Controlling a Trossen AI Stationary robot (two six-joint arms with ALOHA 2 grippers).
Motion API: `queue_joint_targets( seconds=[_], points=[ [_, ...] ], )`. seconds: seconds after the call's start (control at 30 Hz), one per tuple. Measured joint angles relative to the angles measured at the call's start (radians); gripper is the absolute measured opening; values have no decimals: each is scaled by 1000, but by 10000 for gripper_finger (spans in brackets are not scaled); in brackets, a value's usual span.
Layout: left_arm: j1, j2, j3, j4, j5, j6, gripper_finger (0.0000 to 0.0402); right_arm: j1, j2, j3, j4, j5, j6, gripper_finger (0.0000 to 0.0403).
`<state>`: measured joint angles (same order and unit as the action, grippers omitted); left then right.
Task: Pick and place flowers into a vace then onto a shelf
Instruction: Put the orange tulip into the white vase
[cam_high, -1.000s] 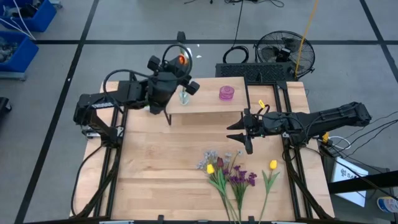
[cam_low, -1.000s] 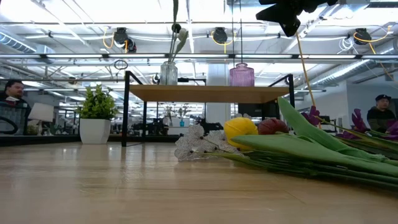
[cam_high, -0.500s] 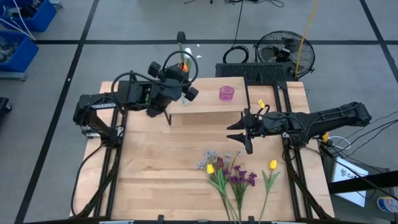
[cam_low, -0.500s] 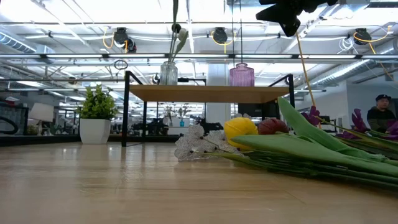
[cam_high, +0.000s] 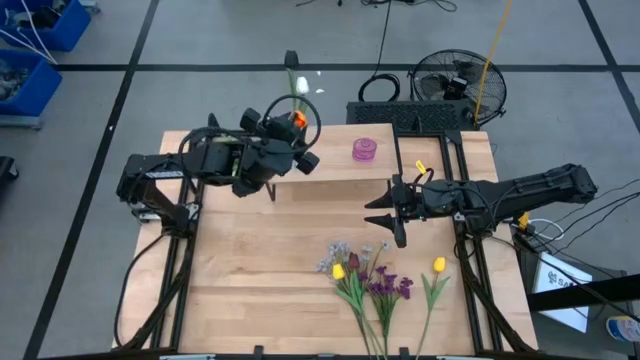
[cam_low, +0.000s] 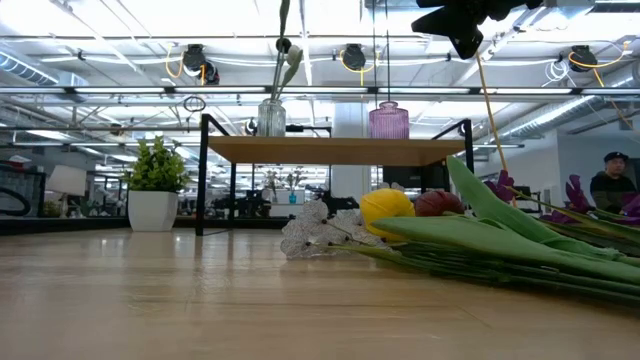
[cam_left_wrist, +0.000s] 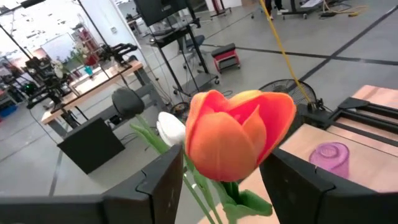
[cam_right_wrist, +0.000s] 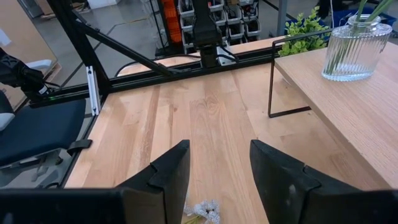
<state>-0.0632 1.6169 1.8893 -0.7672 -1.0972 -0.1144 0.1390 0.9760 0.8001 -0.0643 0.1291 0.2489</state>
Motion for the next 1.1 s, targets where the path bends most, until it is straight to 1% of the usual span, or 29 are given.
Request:
queue_joint_targets(
  seconds=[0.23,0.63,0.9,1.1],
  points=[
    [-21,0,0,-97,3,-114,214,0,0,-1,0,0,0,160],
    [-23,0,0,-235,85,-304,214,0,0,-1,0,-1,0,160],
    [-10,0,0,-236,98,-299,214,0,0,-1,0,-1,0,160],
    [21,0,0,-237,192,-338,214,0,0,-1,0,-2,0,160]
  ],
)
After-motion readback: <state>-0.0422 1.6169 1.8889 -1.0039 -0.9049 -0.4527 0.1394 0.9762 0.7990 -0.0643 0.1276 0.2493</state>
